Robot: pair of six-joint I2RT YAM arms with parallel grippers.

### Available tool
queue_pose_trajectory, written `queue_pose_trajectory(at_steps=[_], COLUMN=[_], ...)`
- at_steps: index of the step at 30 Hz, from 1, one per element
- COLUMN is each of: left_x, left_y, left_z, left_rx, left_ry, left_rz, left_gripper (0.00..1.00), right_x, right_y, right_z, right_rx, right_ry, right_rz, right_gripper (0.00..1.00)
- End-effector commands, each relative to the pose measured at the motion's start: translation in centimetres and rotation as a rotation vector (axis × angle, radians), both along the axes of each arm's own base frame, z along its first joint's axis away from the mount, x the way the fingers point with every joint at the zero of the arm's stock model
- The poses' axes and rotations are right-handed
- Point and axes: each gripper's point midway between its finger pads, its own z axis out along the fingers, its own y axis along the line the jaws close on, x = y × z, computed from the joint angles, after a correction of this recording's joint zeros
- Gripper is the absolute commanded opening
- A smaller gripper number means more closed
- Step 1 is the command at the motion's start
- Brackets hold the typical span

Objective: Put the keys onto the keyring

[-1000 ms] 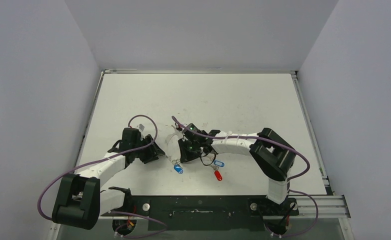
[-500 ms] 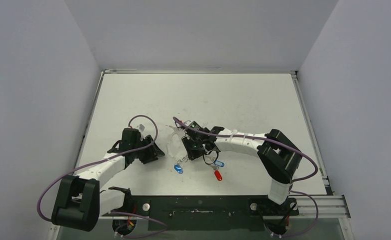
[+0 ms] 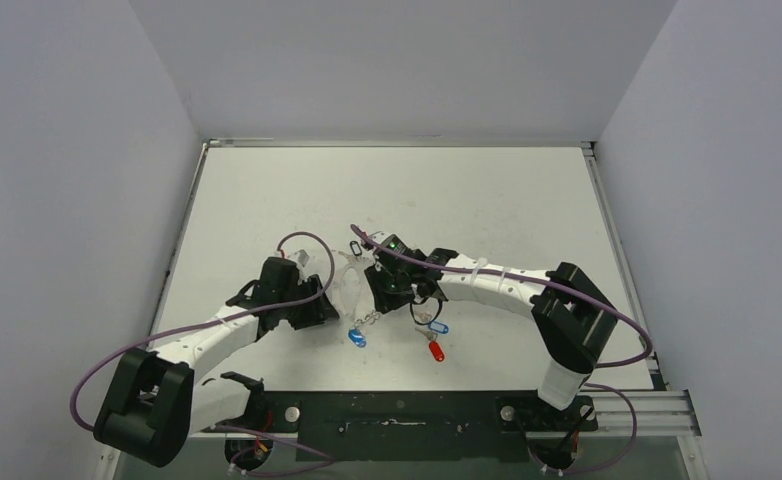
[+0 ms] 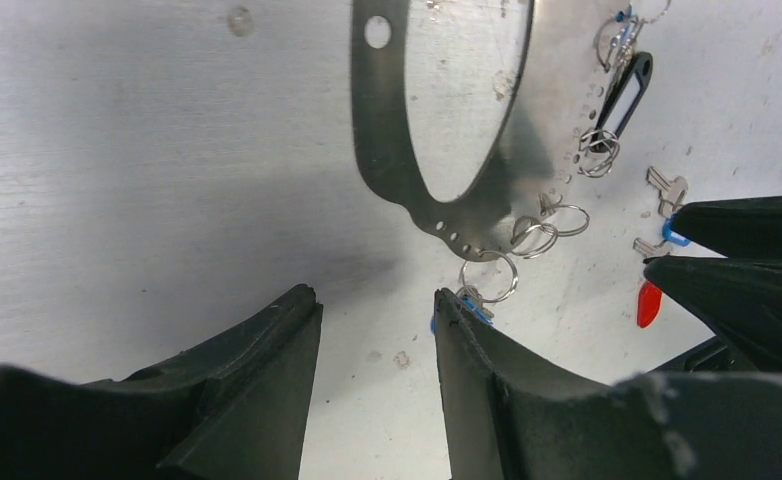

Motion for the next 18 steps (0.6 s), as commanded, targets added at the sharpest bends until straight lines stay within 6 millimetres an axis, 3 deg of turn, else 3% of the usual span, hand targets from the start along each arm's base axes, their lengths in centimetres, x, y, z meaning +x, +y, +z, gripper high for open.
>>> queue_pose_trajectory(at_steps=[1, 12, 18], left_x=[1.6, 2.3, 3.0], left_y=[-1.0, -3.9, -5.3], left_z=[2.2, 5.1, 6.9], left_rx=[0.023, -0.097, -0.171], left_ry=[-0.102, -0.233, -0.335], left_rz=[-0.050, -0.138, -0.199], left_gripper=[0.44, 0.44, 0.45], right_x=[-0.1, -0.7, -0.4], right_y=[2.8, 4.9, 4.6], right_z=[2.4, 0.8, -0.9], right_rx=[0.175, 0.276, 0.260], right_ry=[0.018, 0.120, 0.150], right_rz=[0.004, -0.045, -0.081], right_gripper=[0.28, 0.22, 0.22])
